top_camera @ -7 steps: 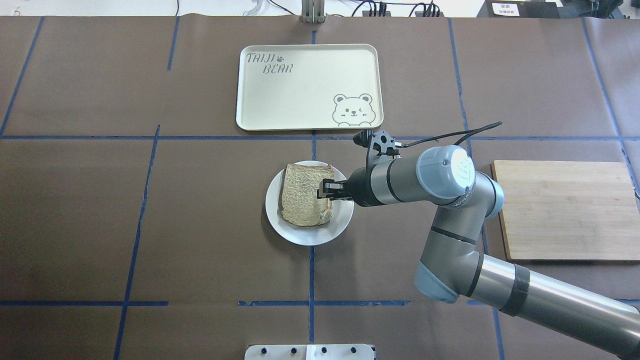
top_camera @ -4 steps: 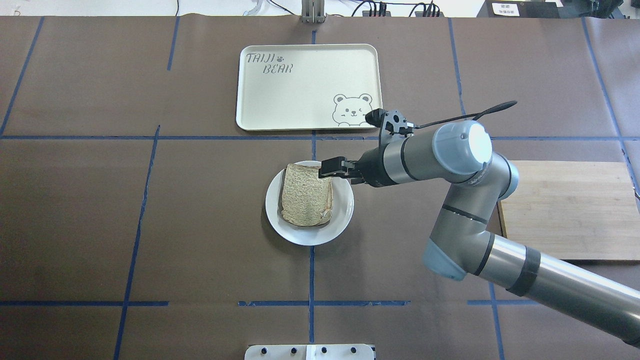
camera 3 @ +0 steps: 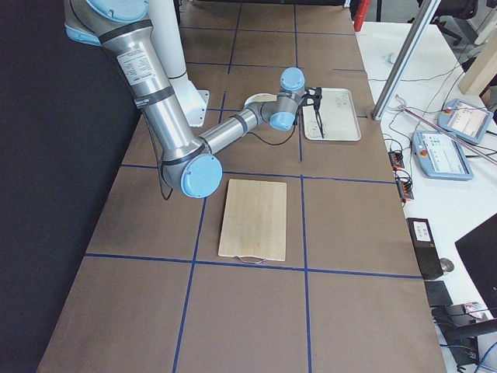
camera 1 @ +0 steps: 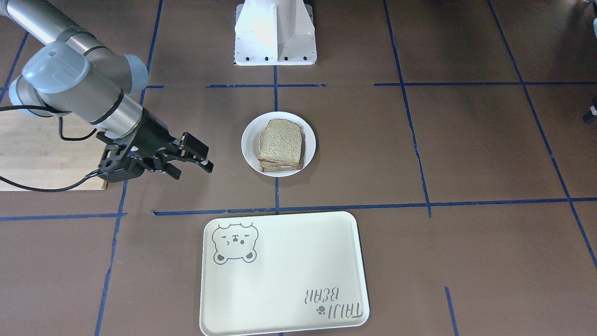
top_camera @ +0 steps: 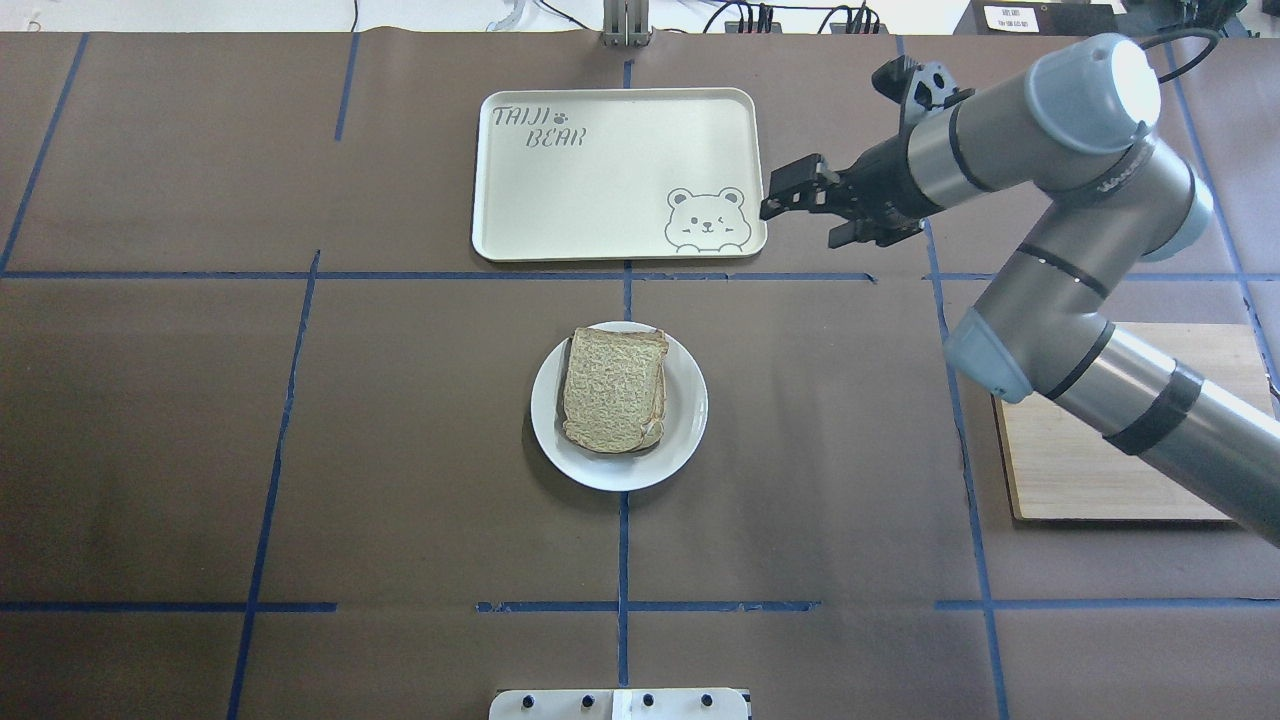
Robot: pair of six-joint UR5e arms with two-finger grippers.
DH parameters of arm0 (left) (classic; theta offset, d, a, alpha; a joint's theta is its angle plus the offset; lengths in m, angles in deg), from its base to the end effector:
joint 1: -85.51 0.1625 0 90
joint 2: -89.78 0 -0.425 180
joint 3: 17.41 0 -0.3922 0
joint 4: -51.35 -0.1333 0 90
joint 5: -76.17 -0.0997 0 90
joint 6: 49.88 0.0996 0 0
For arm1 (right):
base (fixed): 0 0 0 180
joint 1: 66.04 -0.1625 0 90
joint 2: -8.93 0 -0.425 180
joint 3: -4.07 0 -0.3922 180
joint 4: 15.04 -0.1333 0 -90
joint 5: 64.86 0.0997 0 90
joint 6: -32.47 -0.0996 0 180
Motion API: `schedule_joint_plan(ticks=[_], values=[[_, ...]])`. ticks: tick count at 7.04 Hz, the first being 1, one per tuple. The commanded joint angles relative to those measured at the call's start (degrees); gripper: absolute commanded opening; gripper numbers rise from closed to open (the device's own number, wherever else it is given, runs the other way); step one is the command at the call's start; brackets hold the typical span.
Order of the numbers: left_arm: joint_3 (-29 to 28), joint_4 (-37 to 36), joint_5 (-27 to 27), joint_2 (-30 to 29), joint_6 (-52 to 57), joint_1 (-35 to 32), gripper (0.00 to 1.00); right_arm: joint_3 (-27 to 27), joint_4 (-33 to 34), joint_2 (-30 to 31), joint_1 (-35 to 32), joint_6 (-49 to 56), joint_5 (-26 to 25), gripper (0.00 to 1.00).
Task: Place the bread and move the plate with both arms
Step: 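Raise the right gripper away from the plate while the left arm reaches in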
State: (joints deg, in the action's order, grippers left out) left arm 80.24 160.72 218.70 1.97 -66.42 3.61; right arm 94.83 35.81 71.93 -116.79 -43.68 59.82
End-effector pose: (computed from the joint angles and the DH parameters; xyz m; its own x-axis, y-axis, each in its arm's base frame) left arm 0.0153 -0.4929 0.5630 0.5687 0.1427 -0.8100 0.0355 0.9797 0.1975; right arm -0.3547 -0.5553 0.2989 0.3141 0.0733 0.9466 -0.2374 0.9714 0.0035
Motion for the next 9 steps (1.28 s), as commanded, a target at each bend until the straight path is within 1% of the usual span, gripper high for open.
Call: schedule_joint_plan(ticks=[1,2,3,4,5,6,7,8,9], values=[[0.25,19.75,-5.89,-2.53,-26.06,10.40,1.00,1.43,11.31,1.76,-6.97,18.82,0.30,1.00],[0.26,27.05,-10.82,-2.80,-33.57,14.97,1.00,3.62,17.64,3.60,-9.09,26.76,0.30,1.00],[0.26,33.47,-14.00,-2.89,-41.39,17.54,1.00,5.21,21.53,5.36,-11.11,33.54,0.30,1.00],[-0.79,42.59,-16.82,-2.81,-49.56,20.17,1.00,5.57,24.35,6.42,-12.87,39.43,0.47,1.00],[-0.97,48.77,-22.16,-2.89,-59.04,24.64,1.00,5.57,26.29,7.13,-14.28,43.41,0.82,1.00],[-0.97,53.79,-29.26,-3.07,-66.27,30.08,1.00,5.49,26.40,8.79,-15.86,46.67,1.09,1.00],[-0.89,56.54,-36.20,-3.68,-70.43,35.61,1.00,5.22,28.49,9.41,-17.62,51.31,1.78,1.00],[-1.15,56.22,-37.66,-7.17,-75.17,38.63,1.00,5.22,34.08,8.90,-19.29,56.93,2.92,1.00],[-1.50,55.34,-37.16,-9.38,-77.13,40.75,0.99,5.22,39.18,8.54,-20.96,62.73,4.15,1.00]])
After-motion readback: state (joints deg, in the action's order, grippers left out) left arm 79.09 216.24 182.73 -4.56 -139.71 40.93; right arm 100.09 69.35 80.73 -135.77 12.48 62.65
